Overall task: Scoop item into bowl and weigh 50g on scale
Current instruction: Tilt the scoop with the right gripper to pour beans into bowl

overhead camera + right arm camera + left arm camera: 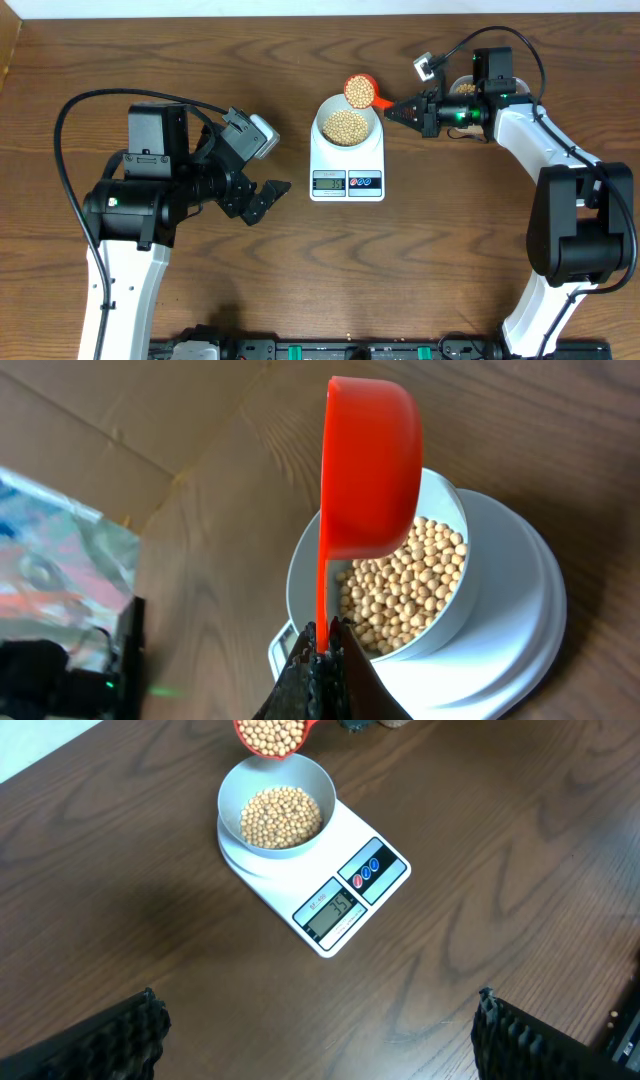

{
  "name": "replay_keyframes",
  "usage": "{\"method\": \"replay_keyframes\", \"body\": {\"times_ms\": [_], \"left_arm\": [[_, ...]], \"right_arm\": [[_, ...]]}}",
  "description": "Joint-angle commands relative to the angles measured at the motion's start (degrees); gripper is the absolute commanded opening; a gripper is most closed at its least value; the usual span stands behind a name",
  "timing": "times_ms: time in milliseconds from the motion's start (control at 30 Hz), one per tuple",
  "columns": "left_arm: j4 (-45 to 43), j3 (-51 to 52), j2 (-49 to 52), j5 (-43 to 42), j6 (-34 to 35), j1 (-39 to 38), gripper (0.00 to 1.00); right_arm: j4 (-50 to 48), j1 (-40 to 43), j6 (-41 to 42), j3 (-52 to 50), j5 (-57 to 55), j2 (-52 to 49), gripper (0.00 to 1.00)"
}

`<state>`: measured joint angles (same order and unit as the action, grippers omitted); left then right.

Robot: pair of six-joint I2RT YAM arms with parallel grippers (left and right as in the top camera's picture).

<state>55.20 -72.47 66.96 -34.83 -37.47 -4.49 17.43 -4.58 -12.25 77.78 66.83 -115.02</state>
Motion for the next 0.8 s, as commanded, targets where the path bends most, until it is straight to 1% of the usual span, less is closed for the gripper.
{"method": "replay_keyframes", "body": {"times_ms": [0, 133, 267, 433, 767], "left_arm": [[0.0, -1.6, -0.3, -1.2, 0.3, 0.3, 0.99], [0.0, -1.6, -0.3, -1.2, 0.3, 0.3, 0.99], [0.0, -1.6, -0.3, -1.2, 0.3, 0.3, 0.99], [0.0, -1.6, -0.3, -1.2, 0.3, 0.3, 0.99], [0.0, -1.6, -0.3, -1.2, 0.3, 0.3, 0.99]], "right_arm": [[0.1, -0.4, -6.9, 0.1, 0.7, -0.8, 0.01], [0.2, -0.4, -9.1, 0.1, 0.4, -0.8, 0.01], [0.2, -0.6, -11.7, 0.1, -4.2, -0.8, 0.01], [0.1, -1.5, -13.8, 0.1, -5.0, -0.8, 0.01], [0.1, -1.6, -13.8, 0.1, -5.0, -0.8, 0.01]]}}
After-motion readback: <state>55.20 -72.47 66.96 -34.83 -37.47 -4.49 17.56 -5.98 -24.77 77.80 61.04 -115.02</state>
